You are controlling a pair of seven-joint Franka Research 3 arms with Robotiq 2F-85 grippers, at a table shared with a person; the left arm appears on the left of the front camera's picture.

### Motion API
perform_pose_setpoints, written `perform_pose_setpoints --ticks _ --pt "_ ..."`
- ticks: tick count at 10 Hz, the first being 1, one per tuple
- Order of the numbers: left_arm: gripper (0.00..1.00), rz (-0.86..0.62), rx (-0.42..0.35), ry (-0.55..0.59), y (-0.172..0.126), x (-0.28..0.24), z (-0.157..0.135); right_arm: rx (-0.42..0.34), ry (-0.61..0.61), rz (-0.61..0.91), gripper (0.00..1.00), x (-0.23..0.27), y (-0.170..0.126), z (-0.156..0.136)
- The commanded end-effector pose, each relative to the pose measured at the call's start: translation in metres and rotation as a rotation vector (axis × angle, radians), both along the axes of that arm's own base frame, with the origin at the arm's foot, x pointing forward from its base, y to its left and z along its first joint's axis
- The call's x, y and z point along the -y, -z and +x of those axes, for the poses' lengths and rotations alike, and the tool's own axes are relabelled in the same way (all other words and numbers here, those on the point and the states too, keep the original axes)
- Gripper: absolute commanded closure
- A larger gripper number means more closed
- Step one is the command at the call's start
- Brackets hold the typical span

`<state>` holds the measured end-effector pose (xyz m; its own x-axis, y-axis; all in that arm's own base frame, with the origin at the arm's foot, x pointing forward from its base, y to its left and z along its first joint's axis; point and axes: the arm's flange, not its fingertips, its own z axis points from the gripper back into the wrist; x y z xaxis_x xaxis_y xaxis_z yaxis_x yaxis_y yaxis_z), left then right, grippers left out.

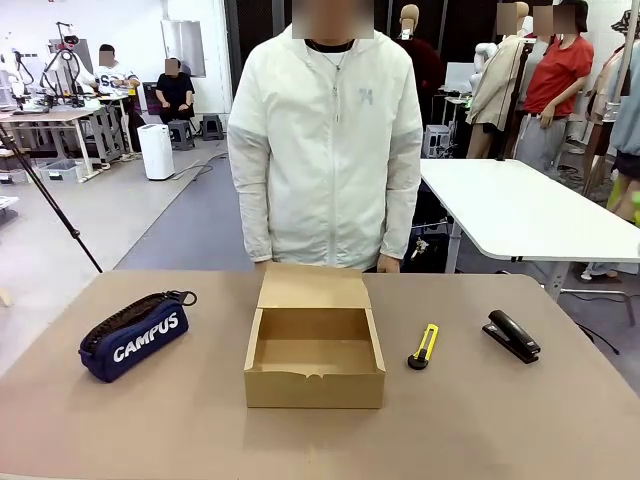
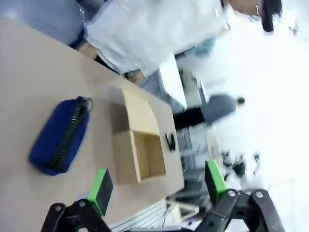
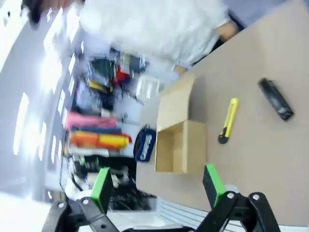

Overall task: Pack the items into the box.
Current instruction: Pick up the item indicated by the person and place it inside the Mailer Box.

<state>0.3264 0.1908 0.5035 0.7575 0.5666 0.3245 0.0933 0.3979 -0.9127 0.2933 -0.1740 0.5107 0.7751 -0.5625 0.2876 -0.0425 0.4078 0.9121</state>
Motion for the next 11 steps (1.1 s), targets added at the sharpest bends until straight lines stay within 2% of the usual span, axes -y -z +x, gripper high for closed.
perform_pose_setpoints --ticks 1,2,3,11 --pt "0.00 -0.104 0.013 -0.112 0.030 -0.008 -0.009 0.001 0.123 0.086 0.00 0.014 0.030 -0.014" --pt "0.00 -0.067 -0.004 -0.136 0.038 -0.009 -0.007 -0.008 0.172 0.056 0.00 0.014 0.035 -0.018" --pt "0.00 -0.059 -0.025 -0.091 0.023 -0.022 -0.014 -0.029 0.089 0.055 0.00 0.027 0.018 -0.011" --pt "0.00 -0.059 -0.025 -0.091 0.023 -0.022 -0.014 -0.029 0.089 0.055 0.00 0.027 0.018 -0.011"
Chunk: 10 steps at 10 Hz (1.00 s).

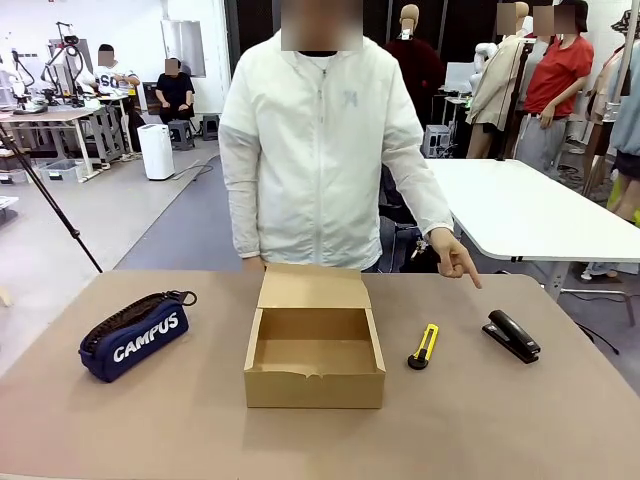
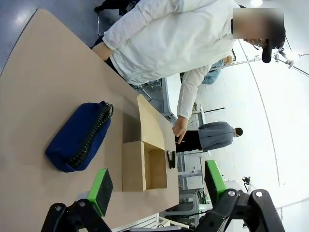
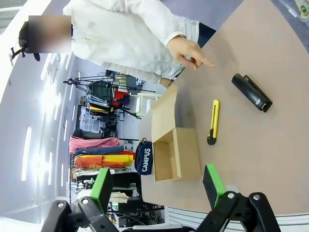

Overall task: Pack the items into the box.
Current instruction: Pick up the item indicated by the person and place it inside the Mailer Box.

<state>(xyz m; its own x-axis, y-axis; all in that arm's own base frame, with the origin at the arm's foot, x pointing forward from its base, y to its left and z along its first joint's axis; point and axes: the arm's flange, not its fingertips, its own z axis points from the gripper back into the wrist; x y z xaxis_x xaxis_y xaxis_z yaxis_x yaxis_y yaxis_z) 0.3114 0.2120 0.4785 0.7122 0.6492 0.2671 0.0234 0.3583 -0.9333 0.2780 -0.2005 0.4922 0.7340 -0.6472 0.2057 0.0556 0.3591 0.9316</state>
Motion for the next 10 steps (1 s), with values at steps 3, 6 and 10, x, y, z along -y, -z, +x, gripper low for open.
perform_pose_setpoints --ticks 3,6,10 --pt "0.00 -0.009 0.013 0.001 -0.002 -0.001 0.001 0.000 -0.002 0.000 0.00 0.000 0.000 0.000" --pt "0.00 -0.009 0.013 0.001 -0.002 -0.001 0.001 -0.244 -0.252 -0.438 0.00 -0.052 0.009 0.088" --pt "0.00 -0.009 0.013 0.001 -0.002 -0.001 0.001 -0.391 -0.440 -1.020 0.00 -0.136 0.052 0.166"
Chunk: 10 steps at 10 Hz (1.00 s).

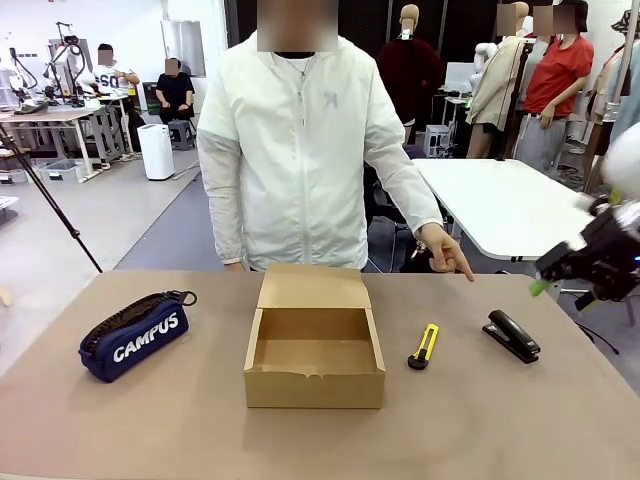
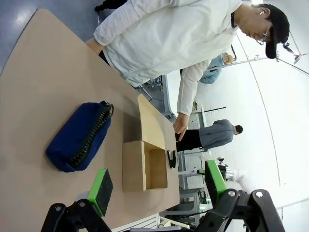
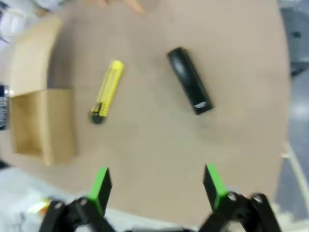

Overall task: Pack the items into the box.
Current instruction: Pick up the item indicated by the person and place it inside the Mailer Box.

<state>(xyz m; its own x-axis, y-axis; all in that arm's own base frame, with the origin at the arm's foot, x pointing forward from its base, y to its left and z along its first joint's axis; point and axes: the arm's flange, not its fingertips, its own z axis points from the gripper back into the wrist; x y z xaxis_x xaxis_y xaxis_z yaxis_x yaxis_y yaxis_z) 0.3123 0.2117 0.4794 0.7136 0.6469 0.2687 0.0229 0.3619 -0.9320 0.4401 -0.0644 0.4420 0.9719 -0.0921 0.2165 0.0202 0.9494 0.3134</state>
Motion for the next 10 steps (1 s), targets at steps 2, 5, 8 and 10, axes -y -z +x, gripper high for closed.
perform_pose_setpoints --ticks 2,5,8,10 --pt "0.00 -0.013 0.015 -0.001 -0.001 -0.001 0.000 0.074 -0.043 -0.213 0.00 -0.023 0.018 0.012" --pt "0.00 -0.013 0.015 -0.001 -0.001 -0.001 0.000 -0.023 -0.067 -0.119 0.00 -0.016 0.014 0.010" --pt "0.00 -0.013 0.015 -0.001 -0.001 -0.001 0.000 -0.098 -0.099 -0.183 0.00 -0.021 0.037 0.028" --pt "0.00 -0.013 0.015 -0.001 -0.001 -0.001 0.000 -0.177 -0.089 -0.196 0.00 -0.026 0.058 0.051"
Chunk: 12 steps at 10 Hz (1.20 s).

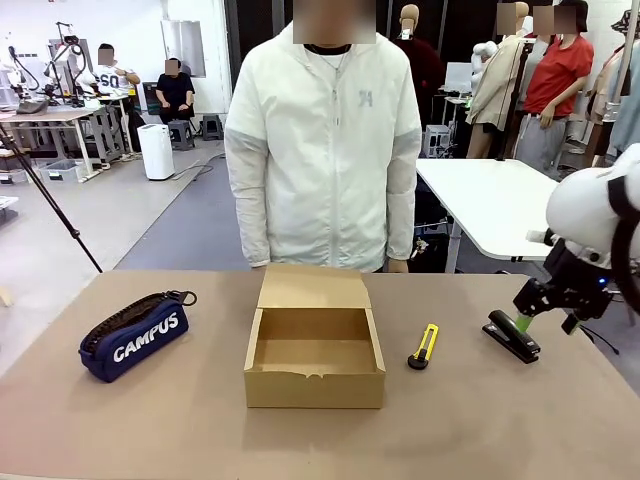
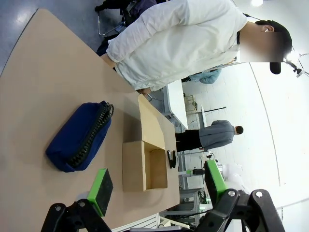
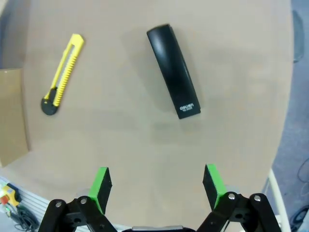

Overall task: Pack the items into the box.
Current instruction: Pick up the item indicated by the person and place it inside the Mailer Box.

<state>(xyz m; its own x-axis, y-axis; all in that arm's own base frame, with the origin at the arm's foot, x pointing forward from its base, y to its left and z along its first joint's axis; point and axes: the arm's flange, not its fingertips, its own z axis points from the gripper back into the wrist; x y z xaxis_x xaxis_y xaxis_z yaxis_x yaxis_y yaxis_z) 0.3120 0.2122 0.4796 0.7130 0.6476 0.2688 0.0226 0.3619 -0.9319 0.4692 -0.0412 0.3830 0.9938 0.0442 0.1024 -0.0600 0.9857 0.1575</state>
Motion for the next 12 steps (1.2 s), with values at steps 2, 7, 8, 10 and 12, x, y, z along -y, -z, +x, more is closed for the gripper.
perform_pose_setpoints --ticks 2,7,8,10,12 --pt "0.00 -0.013 0.014 0.000 -0.001 -0.001 0.001 -0.109 0.045 -0.062 0.00 -0.008 0.014 0.035" --pt "0.00 -0.013 0.014 0.000 -0.001 -0.001 0.001 -0.129 0.125 -0.143 0.00 -0.007 0.036 0.053" --pt "0.00 -0.013 0.014 0.000 -0.001 -0.001 0.001 -0.127 0.143 -0.163 0.00 -0.005 0.040 0.057" --pt "0.00 -0.013 0.014 0.000 -0.001 -0.001 0.001 -0.129 0.125 -0.164 0.00 -0.005 0.043 0.062" --pt "0.00 -0.013 0.014 0.000 -0.001 -0.001 0.001 -0.140 -0.124 -0.194 0.00 0.000 0.045 0.070"
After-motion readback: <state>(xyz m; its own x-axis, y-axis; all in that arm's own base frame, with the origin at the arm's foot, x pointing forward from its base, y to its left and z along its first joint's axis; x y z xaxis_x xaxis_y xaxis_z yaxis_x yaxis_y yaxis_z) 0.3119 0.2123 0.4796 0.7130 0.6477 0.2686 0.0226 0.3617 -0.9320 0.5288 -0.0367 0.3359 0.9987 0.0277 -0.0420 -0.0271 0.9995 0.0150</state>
